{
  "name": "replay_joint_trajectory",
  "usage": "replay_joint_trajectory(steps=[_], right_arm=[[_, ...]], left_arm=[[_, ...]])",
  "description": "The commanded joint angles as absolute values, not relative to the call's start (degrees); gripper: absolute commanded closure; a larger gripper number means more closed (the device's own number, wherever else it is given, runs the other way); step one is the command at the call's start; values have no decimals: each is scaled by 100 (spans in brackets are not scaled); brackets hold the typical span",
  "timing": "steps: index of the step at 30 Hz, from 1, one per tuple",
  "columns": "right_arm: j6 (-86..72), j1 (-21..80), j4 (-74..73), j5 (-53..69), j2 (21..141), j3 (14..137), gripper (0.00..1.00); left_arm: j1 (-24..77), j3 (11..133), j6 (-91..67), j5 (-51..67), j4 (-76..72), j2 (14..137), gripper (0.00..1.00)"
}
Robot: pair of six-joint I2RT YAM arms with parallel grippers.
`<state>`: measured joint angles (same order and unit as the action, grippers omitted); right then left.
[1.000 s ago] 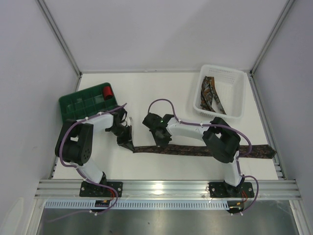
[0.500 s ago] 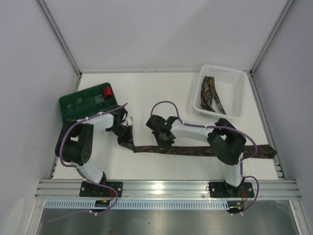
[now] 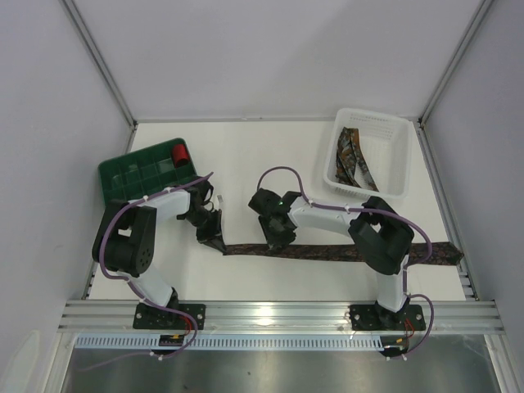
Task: Roll the ties
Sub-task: Roll the tie
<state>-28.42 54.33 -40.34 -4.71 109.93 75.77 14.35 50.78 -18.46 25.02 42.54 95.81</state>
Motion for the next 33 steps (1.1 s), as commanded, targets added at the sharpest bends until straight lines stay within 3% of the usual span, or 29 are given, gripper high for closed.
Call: replay_joint_trajectory(steps=[1,14,23,33], right_arm=[[-2716,5449,-4202,-458,10503,7699,58],[-2874,5651,-3059,1327,10924,7937,71],[-2769,5660,-3463,695,11548,8455,66],[-2733,5678,-3542,404,11689,8657,75]], left_arm=[[1433,5080,-1679,2417,4245,9519,100],[1433,5142,-1679,2443,4324,9475,99],[1433,5185,-1688,2505,4315,9536,100],[1433,5221,-1670,2566,4359,9527,100]])
